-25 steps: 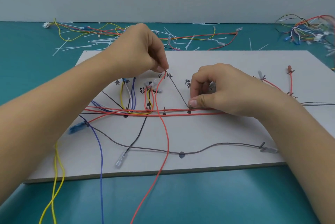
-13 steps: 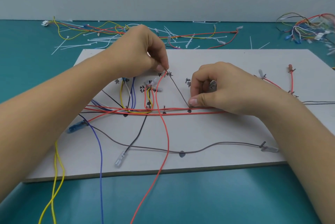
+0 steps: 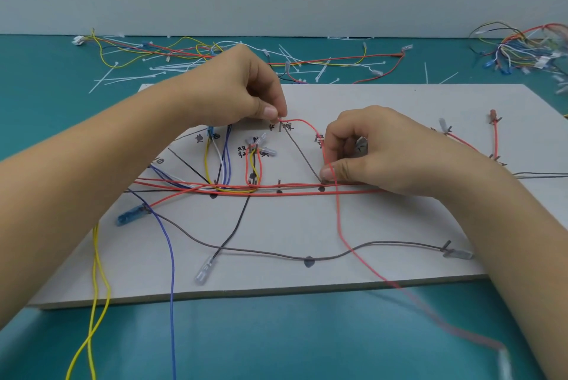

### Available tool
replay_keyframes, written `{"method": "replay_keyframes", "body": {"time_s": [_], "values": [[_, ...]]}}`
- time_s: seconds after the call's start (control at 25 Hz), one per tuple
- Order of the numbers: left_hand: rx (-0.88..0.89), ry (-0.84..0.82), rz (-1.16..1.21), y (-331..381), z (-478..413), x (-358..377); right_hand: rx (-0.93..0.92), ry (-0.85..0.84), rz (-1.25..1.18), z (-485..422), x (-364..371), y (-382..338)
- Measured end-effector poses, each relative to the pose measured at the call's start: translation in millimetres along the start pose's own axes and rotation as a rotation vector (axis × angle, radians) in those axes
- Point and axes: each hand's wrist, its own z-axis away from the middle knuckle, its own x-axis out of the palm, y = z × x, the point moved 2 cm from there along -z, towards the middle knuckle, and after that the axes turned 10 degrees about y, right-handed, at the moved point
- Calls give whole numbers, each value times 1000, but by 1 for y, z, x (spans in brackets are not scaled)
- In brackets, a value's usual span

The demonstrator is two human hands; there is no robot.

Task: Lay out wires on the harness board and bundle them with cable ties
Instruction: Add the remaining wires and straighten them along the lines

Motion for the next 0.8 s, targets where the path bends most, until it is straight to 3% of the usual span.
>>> {"method": "replay_keyframes", "body": {"time_s": [0.68, 0.8], "values": [[14, -79, 57, -2, -6, 7, -2, 16, 24, 2, 0, -3], [10, -93, 52, -2, -8, 7, -65, 121, 48, 4, -1, -6]]}}
